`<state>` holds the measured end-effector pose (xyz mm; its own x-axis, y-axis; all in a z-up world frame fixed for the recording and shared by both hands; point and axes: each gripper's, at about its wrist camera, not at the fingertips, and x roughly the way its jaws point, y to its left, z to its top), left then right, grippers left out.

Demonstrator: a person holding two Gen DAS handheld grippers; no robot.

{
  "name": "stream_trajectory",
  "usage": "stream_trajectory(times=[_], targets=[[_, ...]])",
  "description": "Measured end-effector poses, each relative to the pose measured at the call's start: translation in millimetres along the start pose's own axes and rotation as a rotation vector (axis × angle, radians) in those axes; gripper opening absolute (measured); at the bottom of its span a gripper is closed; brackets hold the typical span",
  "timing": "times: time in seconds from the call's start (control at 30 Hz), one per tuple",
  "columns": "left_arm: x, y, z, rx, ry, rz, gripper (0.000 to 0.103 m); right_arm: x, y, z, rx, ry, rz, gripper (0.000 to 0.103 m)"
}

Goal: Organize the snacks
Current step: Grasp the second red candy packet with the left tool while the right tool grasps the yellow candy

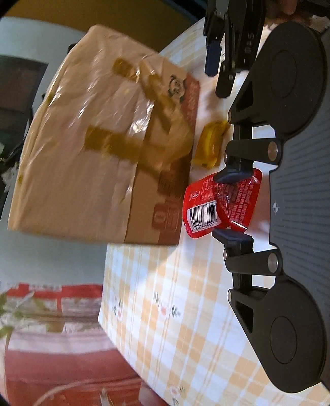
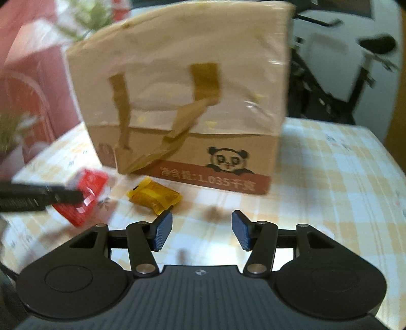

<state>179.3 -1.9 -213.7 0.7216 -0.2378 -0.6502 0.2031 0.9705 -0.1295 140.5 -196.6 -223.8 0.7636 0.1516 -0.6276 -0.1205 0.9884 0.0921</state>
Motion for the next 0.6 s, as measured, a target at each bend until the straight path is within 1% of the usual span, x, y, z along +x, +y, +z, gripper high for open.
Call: stream_trajectory(times=[0.1,0.2,0.3,0.37,0.47,0.53,0.6], targets=[[-2,8,2,-0.031,-0.008,0.01,0.041,23,11,10,-0.101,0.015,0.029,0.056],[-3,13,4,-0.052,-0.014,0.019,0.041,43,26,20,-0.218,0.037,0.087,0.056],[-4,17,5,-0.069,-0.018,0.022,0.041,60,39,27,-0.286,0.05,0.123,0.056],[-4,18,4,-0.073,-0.016,0.02,0.041,70,42,31,-0.281,0.066,0.151,0.058],[-1,20,4,-0.075,-0.011,0.018,0.041,81,43,32,-0.274,0.102,0.181,0.059],[-1,20,3,-0.076,-0.009,0.015,0.041,81,40,30,-0.257,0.098,0.186,0.059],[0,19,2,-0.075,-0.006,0.01,0.041,79,35,27,-0.218,0.093,0.188,0.056]])
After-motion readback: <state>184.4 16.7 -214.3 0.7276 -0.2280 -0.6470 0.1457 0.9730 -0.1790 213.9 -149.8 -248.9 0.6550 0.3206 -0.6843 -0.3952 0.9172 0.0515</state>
